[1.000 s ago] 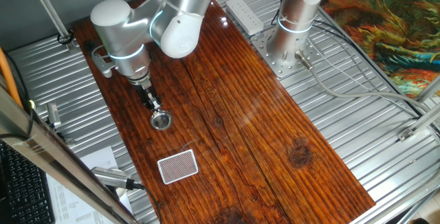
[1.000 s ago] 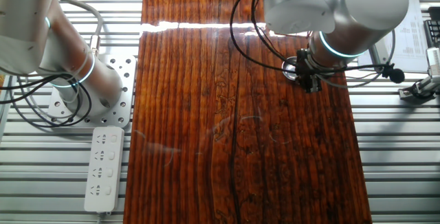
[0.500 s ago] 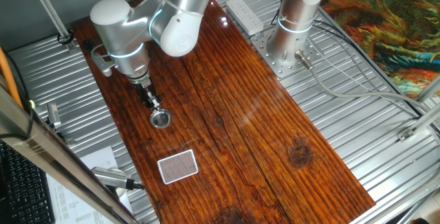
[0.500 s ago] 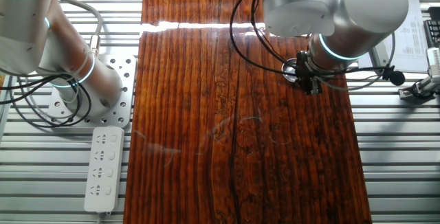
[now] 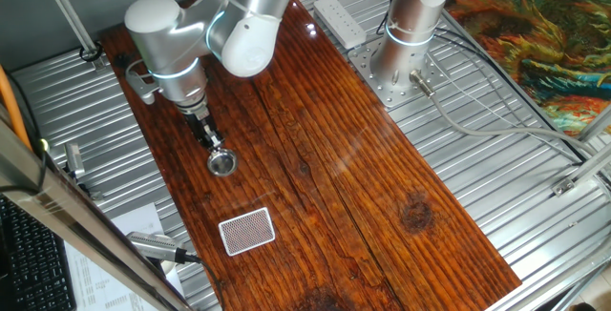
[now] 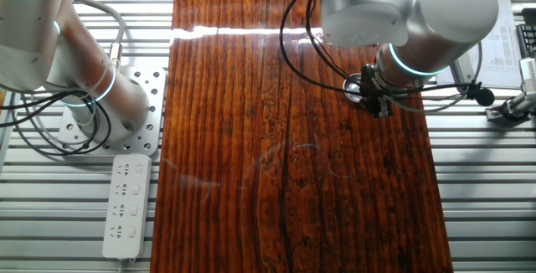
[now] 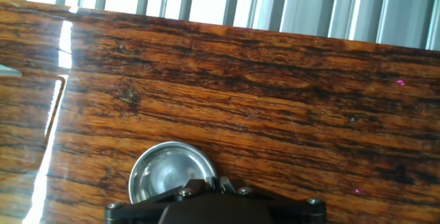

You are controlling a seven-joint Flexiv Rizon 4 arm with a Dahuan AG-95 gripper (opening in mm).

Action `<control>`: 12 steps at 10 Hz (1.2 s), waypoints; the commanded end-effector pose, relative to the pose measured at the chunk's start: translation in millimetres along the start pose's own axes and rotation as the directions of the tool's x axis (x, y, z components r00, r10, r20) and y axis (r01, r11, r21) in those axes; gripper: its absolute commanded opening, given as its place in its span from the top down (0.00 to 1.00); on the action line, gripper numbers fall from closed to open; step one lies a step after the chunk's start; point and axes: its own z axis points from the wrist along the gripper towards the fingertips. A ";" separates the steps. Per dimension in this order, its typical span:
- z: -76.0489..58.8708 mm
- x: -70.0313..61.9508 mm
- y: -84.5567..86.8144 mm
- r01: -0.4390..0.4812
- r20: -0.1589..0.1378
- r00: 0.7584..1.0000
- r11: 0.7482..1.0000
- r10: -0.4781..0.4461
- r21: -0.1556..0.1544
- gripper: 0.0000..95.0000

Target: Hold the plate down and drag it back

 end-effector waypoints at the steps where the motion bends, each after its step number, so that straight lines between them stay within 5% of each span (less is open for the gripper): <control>1: -0.1 1.4 -4.0 0.006 0.000 1.000 1.000 -0.006 -0.002 1.00; 12: -3.2 5.5 -14.1 0.037 -0.001 0.999 0.999 -0.037 0.005 1.00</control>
